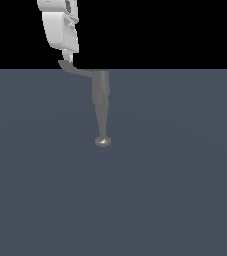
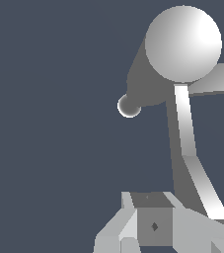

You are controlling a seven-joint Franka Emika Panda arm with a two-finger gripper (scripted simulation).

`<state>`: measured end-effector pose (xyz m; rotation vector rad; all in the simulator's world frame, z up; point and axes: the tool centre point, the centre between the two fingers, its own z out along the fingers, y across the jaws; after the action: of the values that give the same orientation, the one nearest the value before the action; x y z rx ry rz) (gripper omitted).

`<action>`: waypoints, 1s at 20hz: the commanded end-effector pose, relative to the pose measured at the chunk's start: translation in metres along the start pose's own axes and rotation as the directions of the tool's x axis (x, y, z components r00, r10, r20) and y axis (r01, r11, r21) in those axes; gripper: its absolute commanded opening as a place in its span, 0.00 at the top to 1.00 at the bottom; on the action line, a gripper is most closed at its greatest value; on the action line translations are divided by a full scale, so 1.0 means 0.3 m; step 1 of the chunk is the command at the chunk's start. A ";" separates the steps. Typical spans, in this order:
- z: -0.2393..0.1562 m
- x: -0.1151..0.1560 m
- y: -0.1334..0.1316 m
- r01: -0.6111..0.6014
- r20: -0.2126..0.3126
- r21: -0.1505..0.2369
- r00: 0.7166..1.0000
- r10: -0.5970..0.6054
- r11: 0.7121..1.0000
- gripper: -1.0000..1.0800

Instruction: Turn on the faucet by rotating a designated handle.

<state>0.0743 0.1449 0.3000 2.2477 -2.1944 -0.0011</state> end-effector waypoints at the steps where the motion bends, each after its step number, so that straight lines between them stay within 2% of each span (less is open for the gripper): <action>1: 0.000 0.000 0.020 0.000 0.000 0.000 1.000 0.000 1.000 1.00; 20: 0.000 0.005 0.178 -0.001 0.000 0.000 1.000 0.001 1.000 1.00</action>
<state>0.0278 0.1395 0.3010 2.2452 -2.2038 0.0055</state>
